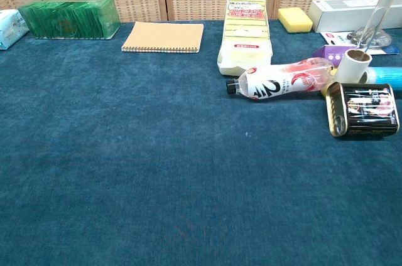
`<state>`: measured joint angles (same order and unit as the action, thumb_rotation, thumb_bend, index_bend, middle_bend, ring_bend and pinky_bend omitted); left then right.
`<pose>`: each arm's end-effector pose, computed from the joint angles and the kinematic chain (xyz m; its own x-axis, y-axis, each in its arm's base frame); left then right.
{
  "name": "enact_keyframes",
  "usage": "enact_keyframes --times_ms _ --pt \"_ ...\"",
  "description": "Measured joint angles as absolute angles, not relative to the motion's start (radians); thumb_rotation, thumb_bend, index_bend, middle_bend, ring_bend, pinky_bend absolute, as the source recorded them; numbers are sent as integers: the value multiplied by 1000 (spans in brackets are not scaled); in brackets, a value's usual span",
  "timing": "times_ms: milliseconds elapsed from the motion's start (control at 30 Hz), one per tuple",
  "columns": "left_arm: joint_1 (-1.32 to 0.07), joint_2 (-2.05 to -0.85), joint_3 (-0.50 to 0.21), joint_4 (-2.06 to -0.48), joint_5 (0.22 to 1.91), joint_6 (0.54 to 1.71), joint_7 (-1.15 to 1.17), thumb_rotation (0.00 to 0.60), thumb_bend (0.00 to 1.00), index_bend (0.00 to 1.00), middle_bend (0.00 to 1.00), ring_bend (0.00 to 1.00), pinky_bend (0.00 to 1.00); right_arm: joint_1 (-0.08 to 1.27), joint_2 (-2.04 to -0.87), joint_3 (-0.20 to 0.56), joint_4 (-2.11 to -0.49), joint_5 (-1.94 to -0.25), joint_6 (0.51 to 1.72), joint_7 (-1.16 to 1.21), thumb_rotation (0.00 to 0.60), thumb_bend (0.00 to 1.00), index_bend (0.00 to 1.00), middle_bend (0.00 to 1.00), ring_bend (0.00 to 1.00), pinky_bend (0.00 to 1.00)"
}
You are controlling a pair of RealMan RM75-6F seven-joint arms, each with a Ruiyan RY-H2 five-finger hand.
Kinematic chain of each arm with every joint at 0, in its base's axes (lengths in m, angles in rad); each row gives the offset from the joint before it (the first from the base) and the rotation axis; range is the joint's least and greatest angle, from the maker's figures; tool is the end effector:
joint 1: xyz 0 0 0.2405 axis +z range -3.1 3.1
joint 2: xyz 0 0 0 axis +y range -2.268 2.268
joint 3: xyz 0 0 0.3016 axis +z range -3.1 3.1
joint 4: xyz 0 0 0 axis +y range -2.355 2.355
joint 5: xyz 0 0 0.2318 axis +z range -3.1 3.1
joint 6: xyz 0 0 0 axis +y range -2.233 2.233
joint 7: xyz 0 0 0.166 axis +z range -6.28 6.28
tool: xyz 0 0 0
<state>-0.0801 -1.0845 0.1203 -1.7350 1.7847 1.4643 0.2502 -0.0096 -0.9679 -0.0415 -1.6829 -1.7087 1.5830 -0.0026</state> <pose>-0.3091 0.1565 0.1182 0.5608 0.1225 0.8189 0.8062 -0.3059 -0.5064 -0.3418 -0.1516 0.1927 0.4716 -0.0333 0.8812 -0.8768 -0.1244 0.4645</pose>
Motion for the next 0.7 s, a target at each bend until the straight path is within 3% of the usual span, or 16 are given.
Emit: enact_keyframes --times_ms 400,700 --pt "-73 -1096 123 -1713 1827 1499 245 600 281 221 177 90 305 1 -976 -29 -1670 -1703 1583 25 600 249 287 307 292 337" --pt "-80 -1180 118 -1632 1883 1523 229 600 281 221 178 99 316 47 -994 -4 -1648 -1667 1518 80 600 249 285 309 304 381"
